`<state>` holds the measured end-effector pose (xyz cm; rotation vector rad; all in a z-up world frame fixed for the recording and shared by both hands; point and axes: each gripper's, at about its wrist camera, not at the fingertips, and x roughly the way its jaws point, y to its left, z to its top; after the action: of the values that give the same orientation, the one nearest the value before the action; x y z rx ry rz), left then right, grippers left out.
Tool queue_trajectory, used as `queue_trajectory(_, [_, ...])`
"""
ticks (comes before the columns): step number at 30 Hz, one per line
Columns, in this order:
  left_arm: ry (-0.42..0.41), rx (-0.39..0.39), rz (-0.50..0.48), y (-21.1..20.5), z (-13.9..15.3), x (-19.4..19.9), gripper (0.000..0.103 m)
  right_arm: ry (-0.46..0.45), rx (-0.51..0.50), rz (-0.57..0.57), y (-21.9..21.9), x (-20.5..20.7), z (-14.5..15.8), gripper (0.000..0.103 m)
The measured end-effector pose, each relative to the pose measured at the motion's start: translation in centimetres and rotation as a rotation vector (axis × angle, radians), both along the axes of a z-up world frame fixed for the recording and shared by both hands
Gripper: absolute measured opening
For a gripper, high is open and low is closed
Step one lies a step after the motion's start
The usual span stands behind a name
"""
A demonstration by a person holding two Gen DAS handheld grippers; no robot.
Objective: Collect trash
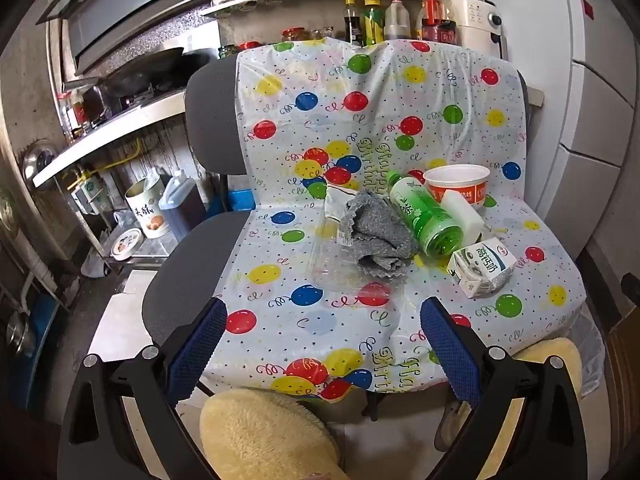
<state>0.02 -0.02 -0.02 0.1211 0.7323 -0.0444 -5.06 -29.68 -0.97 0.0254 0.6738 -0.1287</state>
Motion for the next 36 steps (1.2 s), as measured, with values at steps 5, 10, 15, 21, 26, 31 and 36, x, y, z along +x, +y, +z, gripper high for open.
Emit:
queue_trajectory(5, [-0.002,0.001,-0.001,-0.1,-0.1,0.1,0.096,0.002,-0.001,0.005,-0.1,0.0,0.1,0.097])
queue_trajectory(10, [-0.006,-0.001,0.002,0.0,0.0,0.0,0.096,0.006,-0.009,0.002,0.0,0.0,0.2,0.097])
queue_trajectory(15, [-0.008,0.002,0.002,-0.3,0.0,0.0,0.096,0.007,-0.012,-0.001,0.0,0.2,-0.3,0.097])
queue_trajectory(21, [-0.006,-0.001,0.003,-0.1,0.0,0.0,0.096,0.009,-0.011,0.0,-0.1,0.5,-0.4,0.097])
queue_trajectory(26, [-0.005,0.0,0.007,-0.3,-0.1,0.1,0.096,0.009,-0.015,-0.001,-0.3,0.4,-0.3,0.097])
queue_trajectory(31, [-0.012,0.0,0.009,0.6,-0.1,0.1,0.096,0.006,-0.019,-0.001,-0.1,0.4,-0.2,0.097])
queue_trajectory(36, [-0.012,0.0,0.008,0.9,0.0,0.3,0.096,0.008,-0.021,-0.003,-0.1,0.4,-0.2,0.097])
